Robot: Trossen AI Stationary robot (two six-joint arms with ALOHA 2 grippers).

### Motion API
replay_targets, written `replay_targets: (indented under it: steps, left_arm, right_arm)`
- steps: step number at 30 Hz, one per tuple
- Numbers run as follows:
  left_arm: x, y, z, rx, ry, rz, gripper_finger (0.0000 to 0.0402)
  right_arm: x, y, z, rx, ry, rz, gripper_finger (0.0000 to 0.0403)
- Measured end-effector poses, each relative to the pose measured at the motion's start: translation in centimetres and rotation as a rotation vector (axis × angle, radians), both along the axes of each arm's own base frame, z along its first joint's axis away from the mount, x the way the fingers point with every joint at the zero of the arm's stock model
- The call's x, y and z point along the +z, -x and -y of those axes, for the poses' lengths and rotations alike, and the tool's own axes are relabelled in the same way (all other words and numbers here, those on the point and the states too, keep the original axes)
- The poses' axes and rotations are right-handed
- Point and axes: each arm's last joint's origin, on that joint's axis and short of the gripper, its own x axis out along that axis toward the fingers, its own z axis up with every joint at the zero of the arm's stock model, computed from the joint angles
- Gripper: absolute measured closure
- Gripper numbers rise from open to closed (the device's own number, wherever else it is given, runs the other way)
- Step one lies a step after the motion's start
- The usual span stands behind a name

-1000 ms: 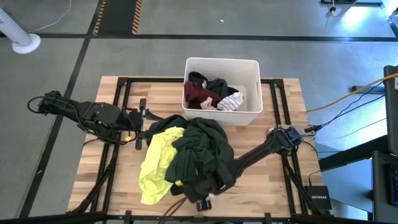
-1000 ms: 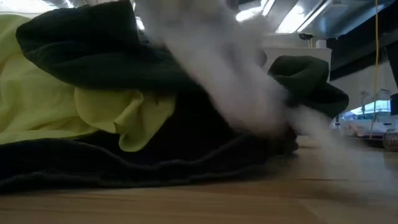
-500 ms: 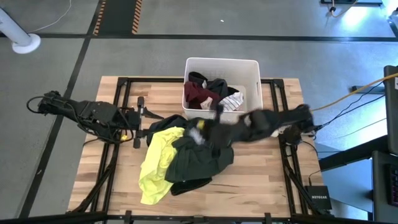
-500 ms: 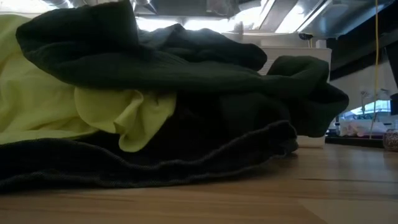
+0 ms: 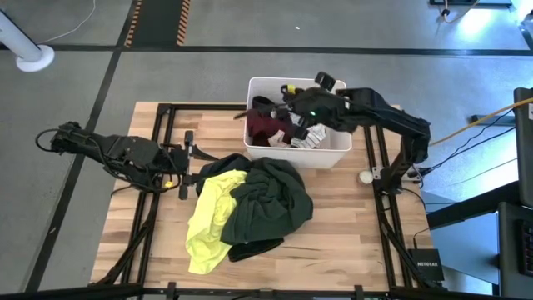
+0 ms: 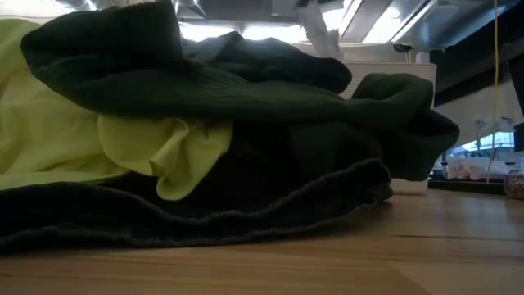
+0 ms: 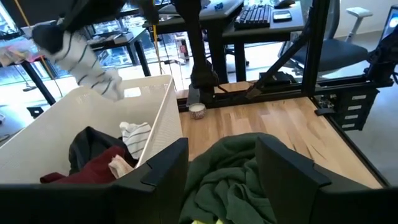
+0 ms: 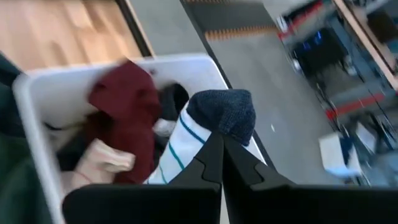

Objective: Sort clothes
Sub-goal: Put the white/blue sock into the white laundry organizer, then put the green shirt into the white laundry organizer

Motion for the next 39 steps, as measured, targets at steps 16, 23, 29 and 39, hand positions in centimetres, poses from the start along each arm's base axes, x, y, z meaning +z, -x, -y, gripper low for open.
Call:
replay_targets:
  steps: [16,23,29,39]
  left_arm:
    - [0.2,0.0,0.0,-0.017,-0.086,0.014,0.0220]
    - [0.5,-0.1,0.0,-0.023,-0.119,0.037,0.0220]
    - [0.6,-0.1,0.0,-0.025,-0.136,0.052,0.0220]
    - [0.7,-0.1,0.0,-0.026,-0.138,0.058,0.0220]
  right_arm:
    - [-8.7,3.9,5.8,-0.004,-0.098,0.179,0.0398]
    - [-12.6,5.7,4.9,-0.015,-0.197,0.197,0.0398]
    - [-14.2,5.4,5.1,-0.052,-0.238,0.160,0.0383]
    - [-12.5,4.8,5.3,-0.060,-0.215,0.272,0.0227]
